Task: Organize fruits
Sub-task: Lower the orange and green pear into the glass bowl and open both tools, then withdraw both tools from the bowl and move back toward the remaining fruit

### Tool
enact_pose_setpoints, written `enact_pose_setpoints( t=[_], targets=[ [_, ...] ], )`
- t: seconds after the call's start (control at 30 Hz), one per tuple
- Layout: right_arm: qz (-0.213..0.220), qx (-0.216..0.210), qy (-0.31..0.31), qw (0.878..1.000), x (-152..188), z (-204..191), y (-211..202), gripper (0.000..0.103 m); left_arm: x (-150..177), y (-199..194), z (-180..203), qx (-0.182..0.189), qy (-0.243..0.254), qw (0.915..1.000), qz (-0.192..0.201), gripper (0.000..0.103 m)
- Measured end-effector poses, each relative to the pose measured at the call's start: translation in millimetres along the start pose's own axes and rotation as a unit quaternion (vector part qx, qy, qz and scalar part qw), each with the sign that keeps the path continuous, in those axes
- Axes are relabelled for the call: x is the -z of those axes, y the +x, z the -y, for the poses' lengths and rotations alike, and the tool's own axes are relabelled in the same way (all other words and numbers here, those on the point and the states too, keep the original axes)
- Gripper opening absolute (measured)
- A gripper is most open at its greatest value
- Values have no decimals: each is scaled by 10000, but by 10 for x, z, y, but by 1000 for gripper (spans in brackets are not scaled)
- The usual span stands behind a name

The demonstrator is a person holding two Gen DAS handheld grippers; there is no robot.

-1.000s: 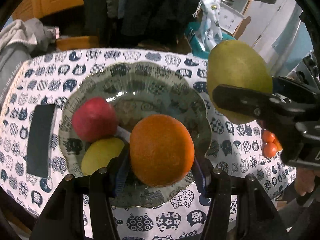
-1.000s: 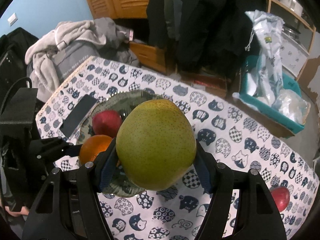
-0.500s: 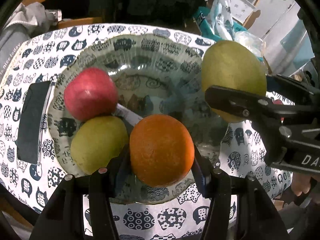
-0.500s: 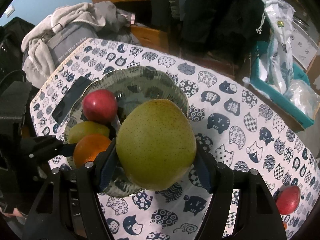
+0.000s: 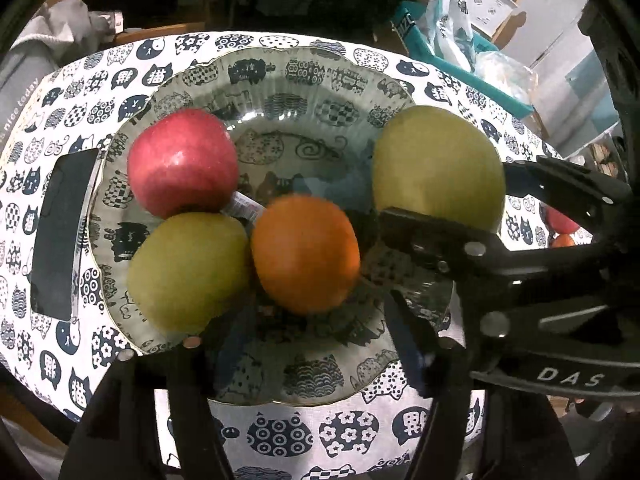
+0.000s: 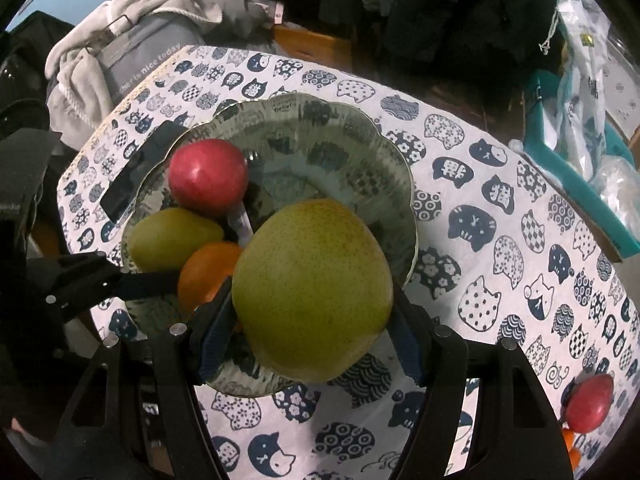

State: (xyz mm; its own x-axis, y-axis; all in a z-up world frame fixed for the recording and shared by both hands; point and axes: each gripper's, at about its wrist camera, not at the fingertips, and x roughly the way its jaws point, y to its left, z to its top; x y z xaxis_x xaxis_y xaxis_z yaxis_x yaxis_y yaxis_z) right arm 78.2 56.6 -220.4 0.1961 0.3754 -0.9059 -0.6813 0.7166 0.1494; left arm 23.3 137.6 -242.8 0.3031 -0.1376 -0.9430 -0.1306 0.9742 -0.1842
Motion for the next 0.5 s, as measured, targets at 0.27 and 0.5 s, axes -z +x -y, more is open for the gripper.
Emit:
enact_pose_setpoints(
  t=[0.27,0.5],
  targets=[
    [224,-177,170,9994,-32,17,-132,70,13,6,18,-202,63,9998,-65,77],
    [395,-158,348,9985,-44,110,-288,70,-22,-135,-31,-277,-43,9995,112,79]
  ],
)
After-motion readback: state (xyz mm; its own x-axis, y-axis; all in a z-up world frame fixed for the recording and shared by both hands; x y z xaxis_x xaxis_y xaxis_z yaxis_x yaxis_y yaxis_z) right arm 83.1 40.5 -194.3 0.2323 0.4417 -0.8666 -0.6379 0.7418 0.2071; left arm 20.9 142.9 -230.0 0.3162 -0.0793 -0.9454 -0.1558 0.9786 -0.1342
